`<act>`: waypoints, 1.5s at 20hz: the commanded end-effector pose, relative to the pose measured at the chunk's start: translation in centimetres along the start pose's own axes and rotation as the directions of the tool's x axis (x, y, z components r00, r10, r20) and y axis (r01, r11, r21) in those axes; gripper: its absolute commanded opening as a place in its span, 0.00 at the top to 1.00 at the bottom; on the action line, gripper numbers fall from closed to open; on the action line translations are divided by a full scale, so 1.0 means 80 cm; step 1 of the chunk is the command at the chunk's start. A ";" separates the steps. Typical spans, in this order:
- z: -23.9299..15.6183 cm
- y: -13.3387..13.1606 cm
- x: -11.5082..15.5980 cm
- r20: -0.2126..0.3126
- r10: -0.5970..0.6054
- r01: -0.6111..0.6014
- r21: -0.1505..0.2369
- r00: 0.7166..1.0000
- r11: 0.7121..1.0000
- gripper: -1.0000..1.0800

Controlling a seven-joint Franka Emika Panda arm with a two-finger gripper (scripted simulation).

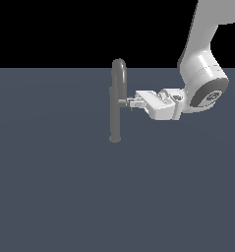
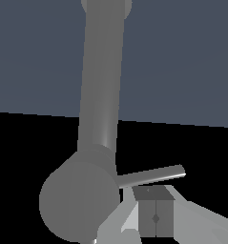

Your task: Turn on the faucet by rotating a designated handle.

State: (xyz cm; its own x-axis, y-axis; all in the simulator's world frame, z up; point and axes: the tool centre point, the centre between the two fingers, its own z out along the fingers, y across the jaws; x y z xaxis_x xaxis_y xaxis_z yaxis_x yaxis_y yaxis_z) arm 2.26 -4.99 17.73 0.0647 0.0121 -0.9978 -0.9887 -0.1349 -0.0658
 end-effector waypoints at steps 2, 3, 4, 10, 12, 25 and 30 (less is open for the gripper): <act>0.000 -0.005 0.023 -0.004 0.018 -0.018 0.010 1.000 1.000 1.00; 0.000 -0.006 0.029 -0.004 0.023 -0.023 0.011 1.000 1.000 1.00; 0.000 -0.007 0.035 -0.004 0.028 -0.028 0.013 1.000 1.000 1.00; 0.001 -0.012 0.068 -0.003 0.056 -0.056 0.021 0.998 0.998 1.00; 0.000 -0.013 0.074 -0.003 0.060 -0.060 0.022 0.998 0.998 1.00; -0.001 -0.035 0.064 0.004 0.049 -0.049 0.010 0.999 0.999 1.00; 0.000 -0.046 0.082 -0.003 0.060 -0.060 0.022 0.998 0.998 1.00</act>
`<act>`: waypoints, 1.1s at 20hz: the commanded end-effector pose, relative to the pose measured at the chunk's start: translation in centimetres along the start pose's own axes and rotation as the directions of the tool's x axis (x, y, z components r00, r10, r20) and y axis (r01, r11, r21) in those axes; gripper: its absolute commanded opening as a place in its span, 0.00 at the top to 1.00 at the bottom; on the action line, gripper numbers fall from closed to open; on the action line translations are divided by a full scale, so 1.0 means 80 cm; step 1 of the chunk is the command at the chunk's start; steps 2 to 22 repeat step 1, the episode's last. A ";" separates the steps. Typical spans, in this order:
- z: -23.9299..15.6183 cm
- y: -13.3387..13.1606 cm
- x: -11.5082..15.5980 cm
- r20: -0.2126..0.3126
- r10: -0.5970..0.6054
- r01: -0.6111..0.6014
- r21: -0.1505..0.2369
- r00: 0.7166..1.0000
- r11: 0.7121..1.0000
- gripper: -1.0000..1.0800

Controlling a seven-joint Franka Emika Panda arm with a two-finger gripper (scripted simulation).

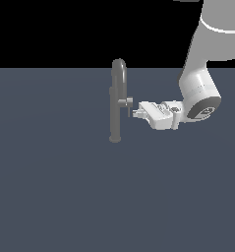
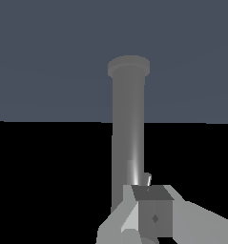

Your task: Turn on the faucet by rotating a designated handle.

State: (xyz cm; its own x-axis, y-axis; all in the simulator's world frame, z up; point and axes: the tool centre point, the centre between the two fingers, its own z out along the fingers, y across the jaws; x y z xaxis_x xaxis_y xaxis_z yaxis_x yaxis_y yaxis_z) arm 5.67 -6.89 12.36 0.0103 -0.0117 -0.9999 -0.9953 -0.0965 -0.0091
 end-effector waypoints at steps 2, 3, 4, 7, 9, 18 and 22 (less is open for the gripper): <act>0.030 -0.011 0.011 0.013 0.004 -0.004 -0.018 1.000 1.000 1.00; 0.030 -0.011 0.011 0.013 0.004 -0.004 -0.018 1.000 1.000 1.00; 0.030 -0.011 0.011 0.013 0.004 -0.004 -0.018 1.000 1.000 1.00; 0.030 -0.011 0.011 0.013 0.004 -0.004 -0.018 1.000 1.000 1.00; 0.030 -0.011 0.011 0.013 0.004 -0.004 -0.018 1.000 1.000 1.00; 0.030 -0.011 0.011 0.013 0.004 -0.004 -0.018 1.000 1.000 1.00; 0.030 -0.011 0.011 0.013 0.004 -0.004 -0.018 1.000 1.000 1.00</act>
